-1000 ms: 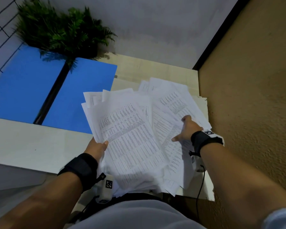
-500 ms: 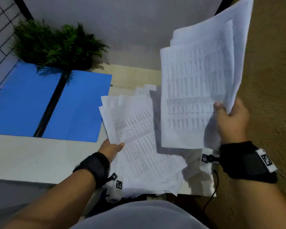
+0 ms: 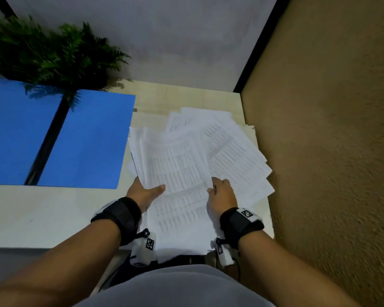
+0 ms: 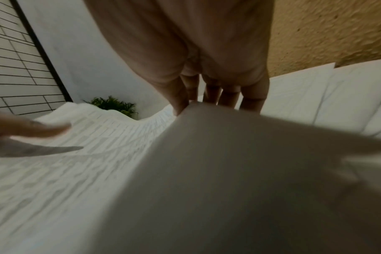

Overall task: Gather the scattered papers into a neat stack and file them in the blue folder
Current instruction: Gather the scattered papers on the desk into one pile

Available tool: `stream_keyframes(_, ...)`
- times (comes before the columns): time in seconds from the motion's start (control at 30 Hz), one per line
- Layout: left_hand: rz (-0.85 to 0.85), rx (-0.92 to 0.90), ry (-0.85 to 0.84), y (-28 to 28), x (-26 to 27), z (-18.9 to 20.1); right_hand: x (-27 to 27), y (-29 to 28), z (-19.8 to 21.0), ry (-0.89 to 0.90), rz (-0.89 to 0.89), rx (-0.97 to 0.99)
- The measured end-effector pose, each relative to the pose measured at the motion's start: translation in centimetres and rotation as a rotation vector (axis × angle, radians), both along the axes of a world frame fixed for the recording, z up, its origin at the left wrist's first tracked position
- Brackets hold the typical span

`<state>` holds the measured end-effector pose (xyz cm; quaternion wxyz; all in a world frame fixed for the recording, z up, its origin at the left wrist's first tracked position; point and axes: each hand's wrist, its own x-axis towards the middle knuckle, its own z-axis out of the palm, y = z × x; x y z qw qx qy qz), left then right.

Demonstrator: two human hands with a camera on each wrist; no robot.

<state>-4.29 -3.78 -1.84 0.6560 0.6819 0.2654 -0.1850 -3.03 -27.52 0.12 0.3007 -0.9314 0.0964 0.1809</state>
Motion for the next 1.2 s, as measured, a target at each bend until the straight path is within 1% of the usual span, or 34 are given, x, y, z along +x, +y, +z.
stream_keyframes(0.07,0.031,0.133,0.010,-0.1,0.2,0.5,0.3,-0.1,0.4,0.004,0.023,0.039)
stream_keyframes(0.1,0.057,0.183,0.024,-0.1,0.3,0.8,0.8,-0.6,0.5,0.006,-0.001,0.076)
stream_keyframes(0.17,0.072,0.233,0.043,0.2,0.5,1.1,2.8,-2.3,1.0,-0.022,-0.118,0.139)
stream_keyframes(0.23,0.041,0.271,0.068,0.7,0.5,0.9,5.4,-4.6,1.5,-0.078,-0.211,0.069)
stream_keyframes(0.3,-0.004,0.294,0.087,1.1,0.6,0.6,8.2,-6.8,2.6,-0.090,-0.222,-0.113)
stream_keyframes(0.33,-0.022,0.303,0.098,1.3,0.8,0.3,9.5,-7.7,3.1,-0.061,-0.218,-0.161)
stream_keyframes(0.4,-0.052,0.325,0.112,1.4,0.9,-0.1,11.6,-9.5,2.9,0.044,-0.200,-0.164)
stream_keyframes(0.43,-0.063,0.338,0.117,1.3,0.9,-0.2,12.6,-10.7,1.9,0.098,-0.197,-0.127)
stream_keyframes(0.47,-0.066,0.341,0.121,1.3,0.9,-0.4,13.6,-12.5,-0.2,0.133,-0.191,-0.103)
stream_keyframes(0.5,-0.063,0.337,0.127,1.4,0.8,-0.4,14.0,-13.2,-1.1,0.152,-0.181,-0.088)
stream_keyframes(0.53,-0.057,0.332,0.128,1.4,0.8,-0.5,13.8,-13.1,-1.0,0.143,-0.189,-0.093)
stream_keyframes(0.6,-0.058,0.339,0.134,1.3,0.7,-0.4,12.8,-11.4,1.0,0.127,-0.196,-0.103)
stream_keyframes(0.63,-0.060,0.347,0.138,1.2,0.6,-0.3,12.5,-10.9,1.6,0.128,-0.161,-0.095)
stream_keyframes(0.7,-0.062,0.370,0.141,1.0,0.6,0.0,12.2,-10.3,1.5,0.142,-0.109,-0.101)
stream_keyframes(0.77,-0.061,0.389,0.138,0.7,0.6,0.3,11.7,-9.6,1.8,0.138,-0.083,-0.171)
stream_keyframes(0.83,-0.046,0.391,0.141,0.7,0.6,0.3,11.1,-9.7,1.9,0.098,-0.100,-0.273)
stream_keyframes(0.87,-0.043,0.392,0.140,0.7,0.6,0.4,10.7,-9.9,2.0,0.093,-0.125,-0.255)
stream_keyframes(0.9,-0.045,0.394,0.142,0.6,0.6,0.4,10.3,-10.3,1.9,0.095,-0.153,-0.193)
stream_keyframes(0.97,-0.057,0.399,0.151,0.6,0.7,0.5,9.8,-10.8,1.9,0.161,-0.191,-0.059)
stream_keyframes(1.03,-0.073,0.406,0.159,0.8,0.7,0.5,9.6,-11.1,1.8,0.234,-0.192,0.021)
stream_keyframes(1.13,-0.078,0.398,0.175,1.1,0.7,0.3,8.9,-10.9,1.8,0.224,-0.193,0.149)
stream_keyframes(1.2,-0.079,0.383,0.181,1.2,0.8,0.0,8.3,-11.0,1.5,0.206,-0.194,0.177)
